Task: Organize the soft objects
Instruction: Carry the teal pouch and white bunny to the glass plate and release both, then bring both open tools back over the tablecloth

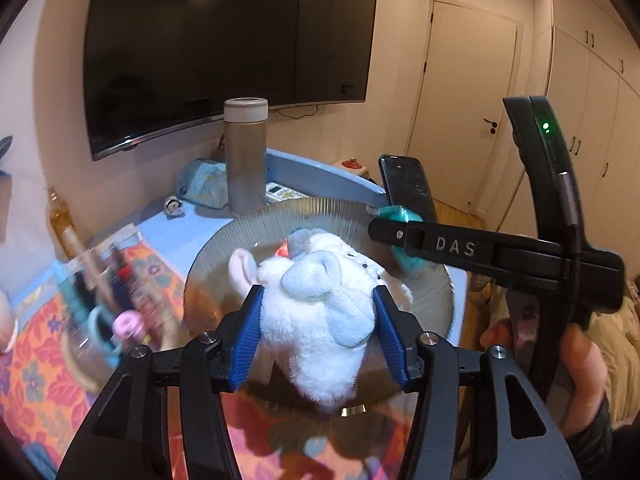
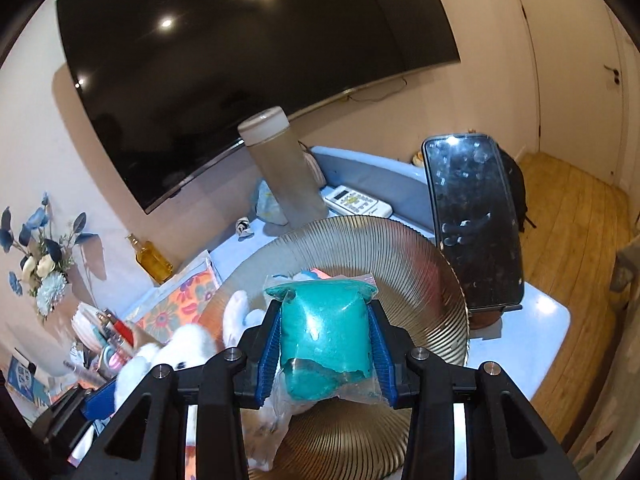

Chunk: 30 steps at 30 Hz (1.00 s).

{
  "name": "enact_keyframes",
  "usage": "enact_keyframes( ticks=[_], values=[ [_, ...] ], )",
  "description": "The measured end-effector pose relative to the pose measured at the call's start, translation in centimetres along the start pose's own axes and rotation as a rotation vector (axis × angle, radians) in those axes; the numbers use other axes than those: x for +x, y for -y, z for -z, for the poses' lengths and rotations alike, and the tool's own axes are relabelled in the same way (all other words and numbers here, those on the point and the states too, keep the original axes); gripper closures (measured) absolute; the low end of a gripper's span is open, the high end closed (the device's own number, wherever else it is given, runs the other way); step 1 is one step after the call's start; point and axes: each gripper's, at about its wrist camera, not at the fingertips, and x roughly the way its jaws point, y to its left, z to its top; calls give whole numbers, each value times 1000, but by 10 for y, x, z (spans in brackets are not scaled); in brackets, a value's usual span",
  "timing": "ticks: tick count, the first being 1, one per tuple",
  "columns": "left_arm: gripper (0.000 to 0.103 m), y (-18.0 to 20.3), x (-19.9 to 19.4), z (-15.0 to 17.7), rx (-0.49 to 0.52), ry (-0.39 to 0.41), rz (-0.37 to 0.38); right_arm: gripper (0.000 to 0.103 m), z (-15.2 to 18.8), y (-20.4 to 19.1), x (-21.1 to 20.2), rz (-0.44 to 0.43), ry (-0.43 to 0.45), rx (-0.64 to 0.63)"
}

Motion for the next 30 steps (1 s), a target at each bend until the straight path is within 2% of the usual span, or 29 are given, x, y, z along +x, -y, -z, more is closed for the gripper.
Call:
enact_keyframes(
  ticks=[1, 2, 3, 4, 5, 10, 13, 15, 21, 25, 30],
  values=[
    [45, 0, 4, 0, 3, 2, -8, 49, 0, 3, 2, -2, -11, 7],
    [40, 1, 10, 0, 4, -3, -12, 40, -1, 5, 4, -9, -19, 14],
    [25, 0, 15, 0, -2, -11, -19, 39, -2, 8, 4, -25, -19, 24],
    [18, -2, 18, 0, -18, -18, -26, 39, -2, 10, 3, -27, -18, 26],
    [17, -3, 19, 0, -28, -10, -21, 38, -2, 12, 2, -22, -20, 24],
    [17, 0, 14, 3, -9, -12, -11, 38, 2, 14, -7, 3, -13, -14],
    [17, 0, 3, 7, 0, -19, -14, 31, 10, 7, -13, -11, -8, -35],
    [17, -2, -3, 10, -4, -25, -9, 27, 16, 0, -17, -22, -1, -57],
    [17, -16, -45, 25, -42, 8, -36, 27, 34, -38, -33, -46, 16, -170],
    [17, -37, -88, 39, -87, 49, -86, 17, 50, -73, -49, -83, 46, -260],
    [17, -72, -145, 60, -152, 95, -198, 15, 79, -129, -67, -178, 67, -404]
  ],
)
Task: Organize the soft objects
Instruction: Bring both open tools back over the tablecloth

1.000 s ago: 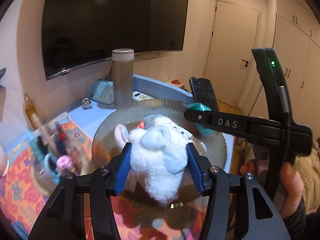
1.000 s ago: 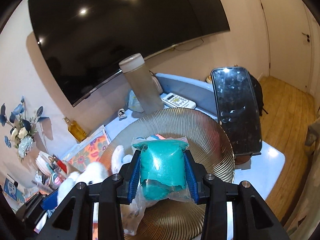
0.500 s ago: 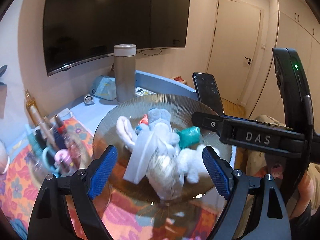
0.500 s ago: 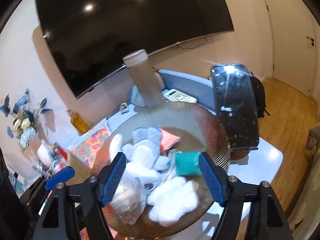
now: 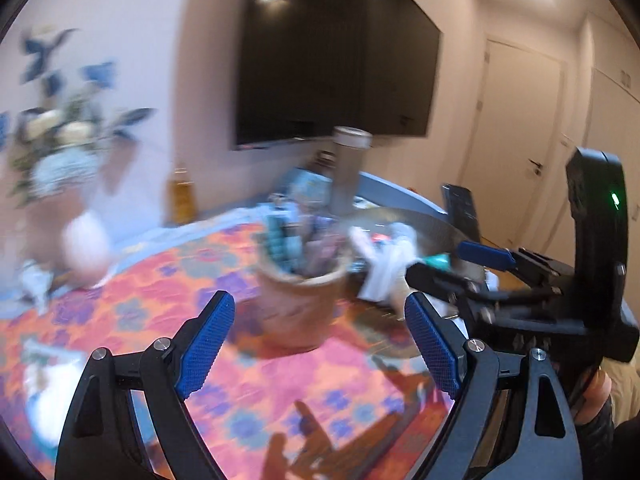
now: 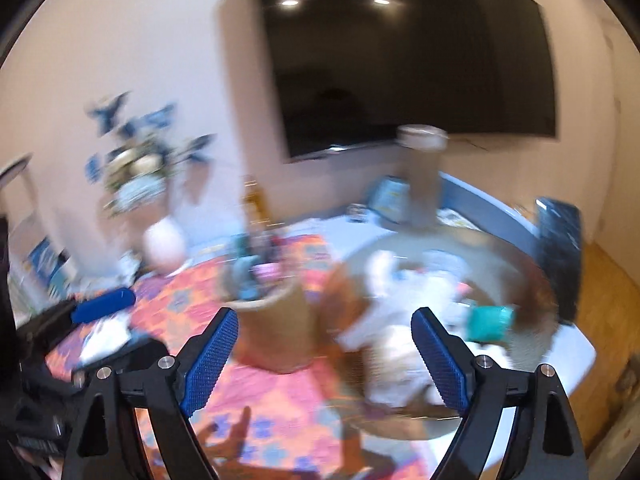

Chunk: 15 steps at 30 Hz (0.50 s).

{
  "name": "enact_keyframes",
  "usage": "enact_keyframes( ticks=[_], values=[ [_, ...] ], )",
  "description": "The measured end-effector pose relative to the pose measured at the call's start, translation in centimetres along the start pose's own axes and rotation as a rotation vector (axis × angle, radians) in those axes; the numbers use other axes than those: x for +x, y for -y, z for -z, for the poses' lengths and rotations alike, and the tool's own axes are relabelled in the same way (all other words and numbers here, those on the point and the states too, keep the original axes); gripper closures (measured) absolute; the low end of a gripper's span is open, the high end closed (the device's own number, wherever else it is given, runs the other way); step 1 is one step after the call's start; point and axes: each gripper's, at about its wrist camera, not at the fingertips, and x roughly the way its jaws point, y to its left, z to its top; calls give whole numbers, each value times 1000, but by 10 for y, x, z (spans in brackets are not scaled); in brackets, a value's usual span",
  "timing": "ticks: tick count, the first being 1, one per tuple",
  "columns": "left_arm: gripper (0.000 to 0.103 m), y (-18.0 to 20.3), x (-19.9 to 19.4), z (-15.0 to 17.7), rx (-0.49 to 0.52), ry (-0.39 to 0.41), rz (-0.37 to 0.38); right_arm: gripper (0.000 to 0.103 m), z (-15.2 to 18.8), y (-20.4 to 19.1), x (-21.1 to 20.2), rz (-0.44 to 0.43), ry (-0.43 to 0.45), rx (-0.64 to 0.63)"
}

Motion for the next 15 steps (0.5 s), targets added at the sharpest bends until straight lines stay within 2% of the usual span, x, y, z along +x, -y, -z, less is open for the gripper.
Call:
enact_keyframes(
  ticks=[4, 11, 15],
  values=[
    [17, -41, -41, 12, -58, 35, -103, 13, 10, -64, 8, -63, -8, -136],
    [17, -124, -105, 44, -203, 61, -297, 13, 38, -155, 48, -141, -92, -287],
    [16, -174, -122, 78, -304, 38, -465, 13, 57, -197, 81, -127, -144, -368]
  ],
)
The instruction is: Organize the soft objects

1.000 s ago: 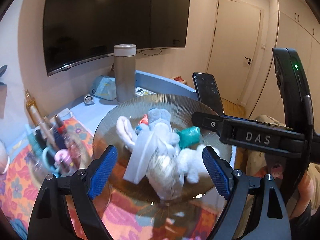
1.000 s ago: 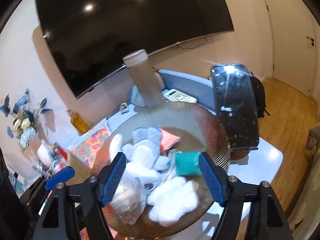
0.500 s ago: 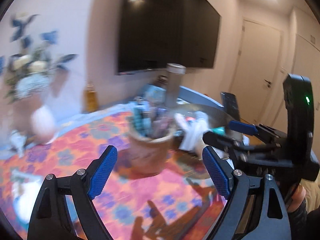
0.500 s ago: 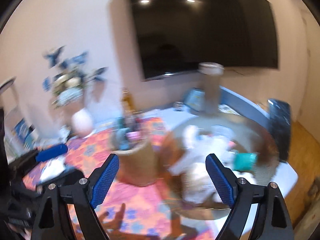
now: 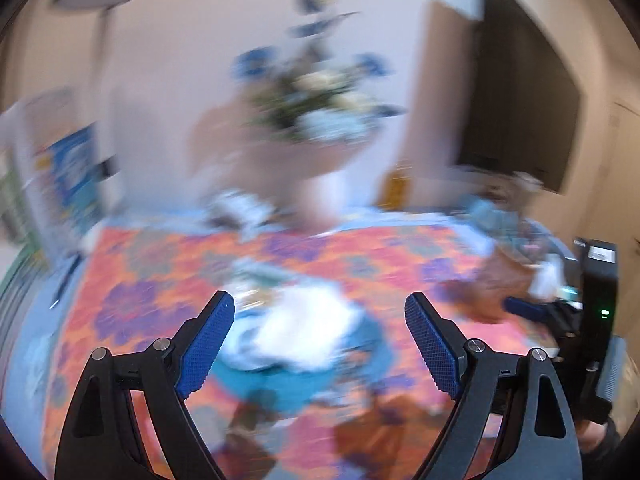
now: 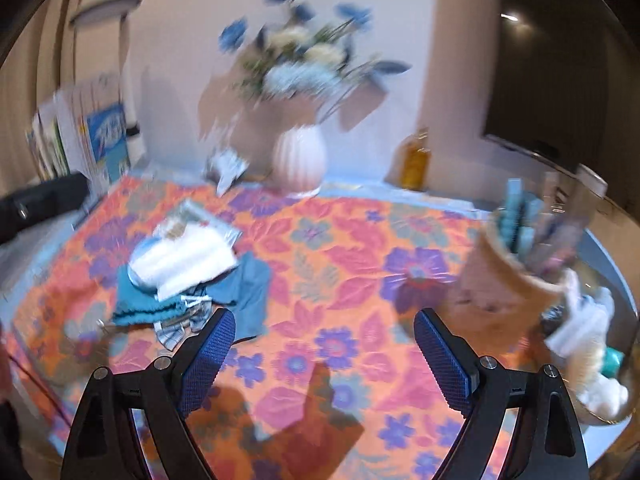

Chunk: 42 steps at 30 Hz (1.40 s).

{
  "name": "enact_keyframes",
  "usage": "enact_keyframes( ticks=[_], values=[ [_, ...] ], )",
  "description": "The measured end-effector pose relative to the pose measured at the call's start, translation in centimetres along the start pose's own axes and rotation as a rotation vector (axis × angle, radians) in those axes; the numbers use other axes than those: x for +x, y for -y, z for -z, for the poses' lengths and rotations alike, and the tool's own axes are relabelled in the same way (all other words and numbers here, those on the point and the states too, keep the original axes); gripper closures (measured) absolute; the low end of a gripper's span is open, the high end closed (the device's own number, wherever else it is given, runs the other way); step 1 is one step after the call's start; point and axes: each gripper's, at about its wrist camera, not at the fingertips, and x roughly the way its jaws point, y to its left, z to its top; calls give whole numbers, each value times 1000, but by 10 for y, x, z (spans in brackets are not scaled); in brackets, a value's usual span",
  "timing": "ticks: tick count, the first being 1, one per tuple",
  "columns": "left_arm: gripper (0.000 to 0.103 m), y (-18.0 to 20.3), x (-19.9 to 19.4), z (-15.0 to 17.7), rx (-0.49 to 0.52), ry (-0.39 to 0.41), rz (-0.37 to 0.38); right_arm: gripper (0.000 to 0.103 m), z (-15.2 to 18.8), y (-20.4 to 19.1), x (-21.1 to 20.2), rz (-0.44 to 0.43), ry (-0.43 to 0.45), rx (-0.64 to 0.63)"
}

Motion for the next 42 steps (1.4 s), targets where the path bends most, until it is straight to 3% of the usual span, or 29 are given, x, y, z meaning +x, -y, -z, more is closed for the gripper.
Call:
enact_keyframes(
  ticks=[3, 5, 10, 15, 17, 24, 42],
  values=[
    [17, -40, 19, 21, -74, -53, -124, 13, 3, -17, 26, 1, -47, -22],
    [17, -61, 36, 40, -119, -95, -165, 13, 6, -20, 40, -15, -75, 3],
    [17, -75, 65, 64, -111, -171, -250, 13, 19, -11, 67, -19, -145, 91],
    [15, -74, 73, 67, -94, -209, -253, 13, 24, -4, 84, -42, -224, 130],
    [15, -73, 76, 68, -91, -232, -254, 3, 25, -6, 93, -35, -271, 120],
    [15, -81, 89, 71, -127, -311, -247, 0, 24, -11, 95, -24, -282, 105],
    [14, -85, 84, 71, -159, -295, -219, 0, 24, -9, 97, -36, -289, 108]
  ],
)
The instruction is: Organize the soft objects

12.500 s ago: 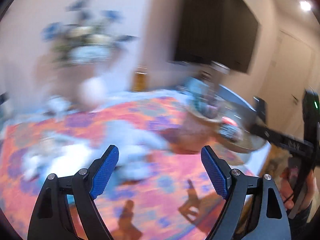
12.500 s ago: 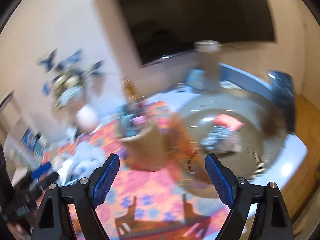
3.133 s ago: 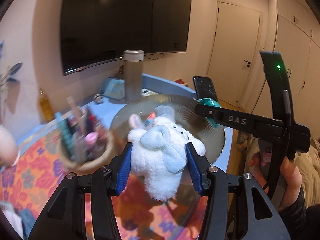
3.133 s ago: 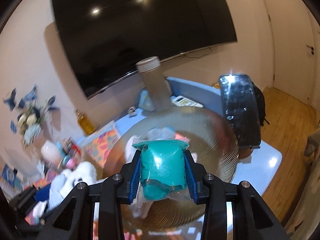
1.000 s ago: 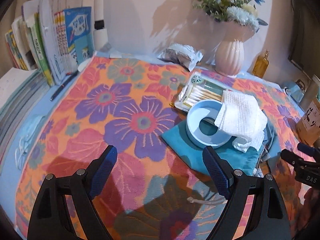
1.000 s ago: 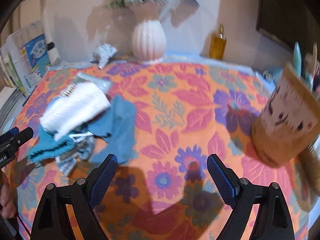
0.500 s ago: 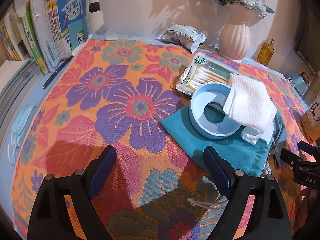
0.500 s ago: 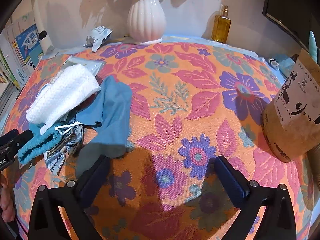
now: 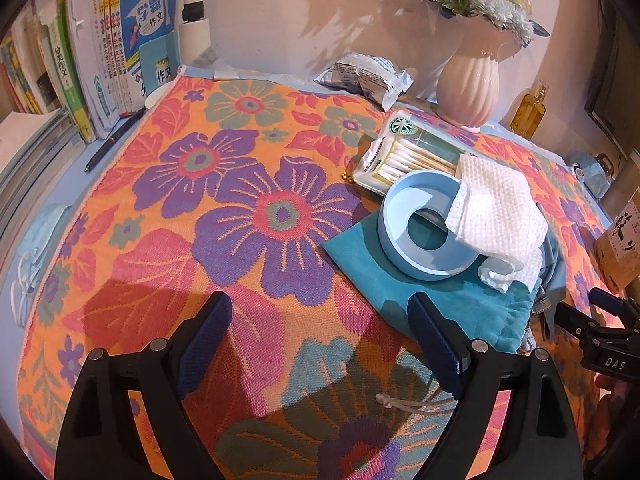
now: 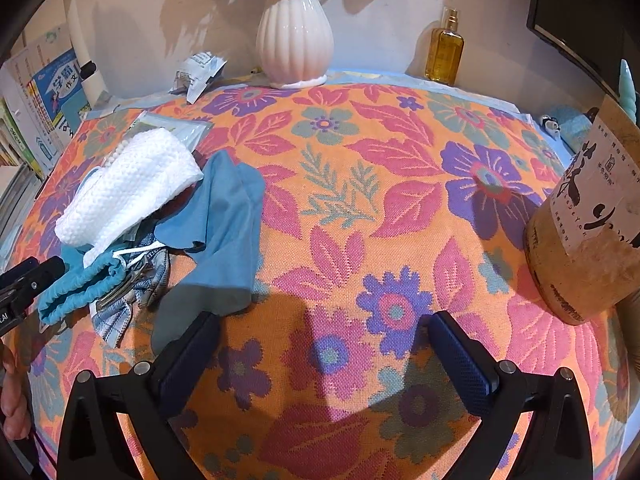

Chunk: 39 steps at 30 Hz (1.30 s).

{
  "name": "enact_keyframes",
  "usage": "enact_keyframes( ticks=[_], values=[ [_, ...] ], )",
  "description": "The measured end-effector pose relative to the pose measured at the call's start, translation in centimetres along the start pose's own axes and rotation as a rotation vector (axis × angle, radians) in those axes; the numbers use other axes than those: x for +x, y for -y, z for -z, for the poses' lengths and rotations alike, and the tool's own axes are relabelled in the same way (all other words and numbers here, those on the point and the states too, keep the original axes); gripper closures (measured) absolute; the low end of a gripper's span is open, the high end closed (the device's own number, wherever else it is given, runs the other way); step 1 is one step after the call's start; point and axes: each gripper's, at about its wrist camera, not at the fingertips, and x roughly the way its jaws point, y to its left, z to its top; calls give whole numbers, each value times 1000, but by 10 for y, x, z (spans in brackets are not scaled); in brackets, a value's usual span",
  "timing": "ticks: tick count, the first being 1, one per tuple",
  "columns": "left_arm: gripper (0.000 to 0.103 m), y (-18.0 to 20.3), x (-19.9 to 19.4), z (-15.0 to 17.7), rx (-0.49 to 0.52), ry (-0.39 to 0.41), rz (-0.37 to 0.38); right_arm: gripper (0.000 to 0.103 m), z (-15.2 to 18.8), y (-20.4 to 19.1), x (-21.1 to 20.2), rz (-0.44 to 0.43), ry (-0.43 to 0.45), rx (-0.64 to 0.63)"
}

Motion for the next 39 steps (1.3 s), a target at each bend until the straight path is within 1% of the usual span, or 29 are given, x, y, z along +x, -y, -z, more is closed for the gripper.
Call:
enact_keyframes(
  ticks=[4, 6, 8, 9, 10, 11, 12, 13, 14, 15, 16, 18, 20, 21, 23, 24, 25, 27, 28, 29, 30, 31, 32, 35, 39],
  values=[
    [14, 0, -6, -1, 11, 24, 30, 0, 1, -1, 0, -2, -3, -1],
    [15, 6, -16, -3, 51, 48, 80, 0, 1, 0, -1, -18, -10, -4],
    [15, 19, -32, -7, 132, 79, 105, 2, 1, 3, -5, -66, -4, 6],
    [15, 28, -41, -11, 183, 99, 123, 4, 0, 5, -9, -111, 4, 10],
    [15, 39, -50, -16, 245, 119, 145, 11, -2, 6, -12, -160, 12, 14],
    [15, 47, -55, -21, 286, 129, 158, 14, -4, 7, -14, -187, 16, 16],
    [15, 58, -57, -26, 334, 130, 171, 15, -8, 7, -16, -203, 20, 14],
    [15, 67, -54, -32, 377, 118, 180, 15, -12, 5, -16, -204, 21, 6],
    [19, 77, -49, -37, 414, 99, 186, 19, -18, 3, -14, -203, 20, -9],
    [28, 85, -43, -40, 443, 85, 192, 22, -21, 0, -12, -205, 18, -20],
    [30, 90, -38, -42, 464, 77, 196, 26, -25, -2, -10, -215, 14, -30],
    [37, 103, -17, -47, 509, 43, 193, 29, -33, -7, -2, -247, 5, -41],
    [38, 111, -2, -47, 534, 8, 202, 36, -38, -13, 5, -259, 5, -55],
    [38, 116, 5, -47, 556, -8, 216, 36, -40, -16, 9, -258, 4, -66],
    [38, 122, 15, -44, 599, -19, 201, 38, -43, -21, 17, -245, 3, -83],
    [38, 124, 17, -43, 613, -9, 185, 40, -43, -23, 18, -234, 12, -94],
    [40, 124, 17, -43, 619, 1, 184, 43, -45, -25, 19, -217, 22, -107],
    [60, 124, 16, -46, 614, 17, 186, 47, -47, -26, 21, -207, 32, -117],
    [66, 124, 16, -47, 609, 13, 190, 53, -47, -26, 21, -210, 38, -118],
    [80, 123, 15, -48, 607, 11, 196, 62, -47, -27, 20, -214, 46, -121],
    [90, 122, 16, -48, 607, 12, 193, 66, -46, -27, 18, -217, 51, -125],
    [94, 122, 14, -47, 608, 21, 188, 78, -44, -28, 16, -222, 56, -130],
    [94, 121, 12, -46, 603, 29, 197, 83, -42, -28, 14, -229, 59, -128],
    [95, 116, -2, -45, 552, 55, 257, 90, -35, -23, 3, -219, 85, -97],
    [96, 113, -30, -45, 506, 94, 325, 91, -27, -4, -21, -230, 129, -38]
  ],
)
